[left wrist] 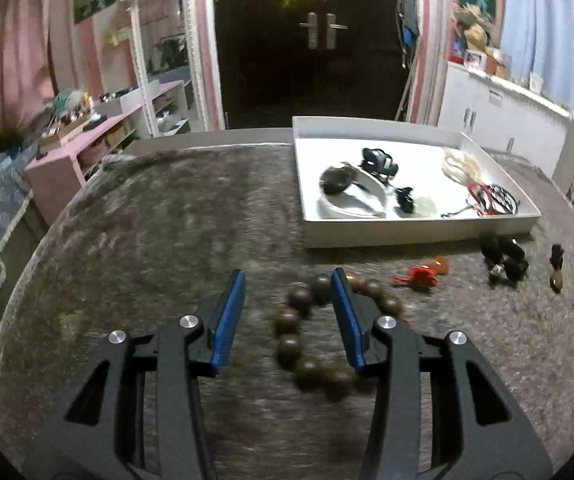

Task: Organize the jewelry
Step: 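Move the left tool to the red-cord amber pendant while the right tool approaches the black scrunchie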

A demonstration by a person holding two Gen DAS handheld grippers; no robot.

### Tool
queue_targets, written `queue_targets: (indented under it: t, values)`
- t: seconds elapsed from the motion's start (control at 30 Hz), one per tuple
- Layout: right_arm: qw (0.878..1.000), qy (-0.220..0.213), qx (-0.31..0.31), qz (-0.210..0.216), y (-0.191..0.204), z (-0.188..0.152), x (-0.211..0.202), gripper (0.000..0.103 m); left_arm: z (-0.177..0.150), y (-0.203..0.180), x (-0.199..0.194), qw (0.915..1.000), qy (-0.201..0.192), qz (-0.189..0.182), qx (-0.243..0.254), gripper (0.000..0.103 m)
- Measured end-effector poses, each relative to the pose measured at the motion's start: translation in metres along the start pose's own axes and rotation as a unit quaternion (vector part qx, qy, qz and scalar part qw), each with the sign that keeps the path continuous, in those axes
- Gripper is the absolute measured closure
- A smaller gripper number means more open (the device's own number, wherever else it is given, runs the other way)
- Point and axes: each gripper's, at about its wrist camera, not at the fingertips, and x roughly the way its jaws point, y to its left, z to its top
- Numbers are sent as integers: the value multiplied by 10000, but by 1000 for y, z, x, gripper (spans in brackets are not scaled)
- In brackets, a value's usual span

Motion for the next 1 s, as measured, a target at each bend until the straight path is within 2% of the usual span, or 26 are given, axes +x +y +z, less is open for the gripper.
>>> queue_targets:
  t: [0.07, 0.3, 0.4, 0.53, 0.77, 0.83, 1.0]
  values:
    - [10000, -34, -90, 12, 17, 0, -1, 59, 2, -13, 2, 9999, -9, -51, 87, 59]
    - [9981, 211, -499, 308, 70, -1, 18, 58, 11, -54, 14, 9993, 63, -114, 363, 58]
    - [9967, 346, -668, 301, 87, -2, 31, 58, 13, -68, 23, 9988, 131, -121, 464, 55]
    - [9956, 489, -723, 328, 99, -3, 47, 58, 14, -78, 39, 9980, 351, -134, 499, 54]
    - [9931, 777, -781, 412, 110, -6, 72, 58, 16, -88, 57, 9970, 507, -216, 536, 53]
    - [9928, 797, -800, 403, 113, -7, 75, 58, 15, -92, 61, 9966, 524, -226, 594, 46]
    - [9914, 912, -868, 351, 118, -11, 83, 58, 14, -91, 68, 9965, 576, -296, 529, 45]
